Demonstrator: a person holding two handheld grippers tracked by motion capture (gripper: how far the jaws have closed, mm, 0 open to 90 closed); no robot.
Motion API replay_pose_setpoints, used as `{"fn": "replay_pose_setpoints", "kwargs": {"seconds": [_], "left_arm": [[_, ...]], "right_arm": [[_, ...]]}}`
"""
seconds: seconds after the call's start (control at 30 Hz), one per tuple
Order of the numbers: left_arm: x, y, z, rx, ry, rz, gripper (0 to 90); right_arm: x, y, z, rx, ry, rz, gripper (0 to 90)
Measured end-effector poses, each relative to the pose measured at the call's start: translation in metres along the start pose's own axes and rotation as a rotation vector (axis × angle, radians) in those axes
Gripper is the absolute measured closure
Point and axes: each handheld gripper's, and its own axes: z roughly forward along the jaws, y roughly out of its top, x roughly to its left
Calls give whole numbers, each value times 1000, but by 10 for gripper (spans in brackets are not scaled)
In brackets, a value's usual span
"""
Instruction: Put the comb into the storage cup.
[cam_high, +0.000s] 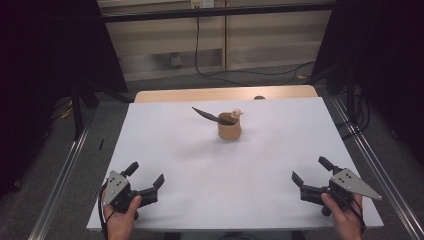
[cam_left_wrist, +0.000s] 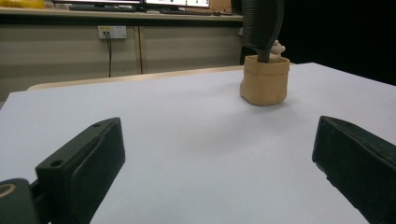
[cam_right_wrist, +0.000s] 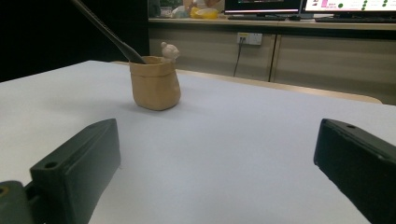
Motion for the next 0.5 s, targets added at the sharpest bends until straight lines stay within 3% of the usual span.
{"fn": "replay_pose_setpoints", "kwargs": {"seconds": [0.17, 0.5], "left_arm": [[1, -2, -5, 18, 3, -8, 23], [5, 1, 1, 7, 17, -6, 24]], "right_arm": [[1, 0, -2, 5, 4, -1, 0], [1, -2, -2, 3, 0, 0, 0]]}}
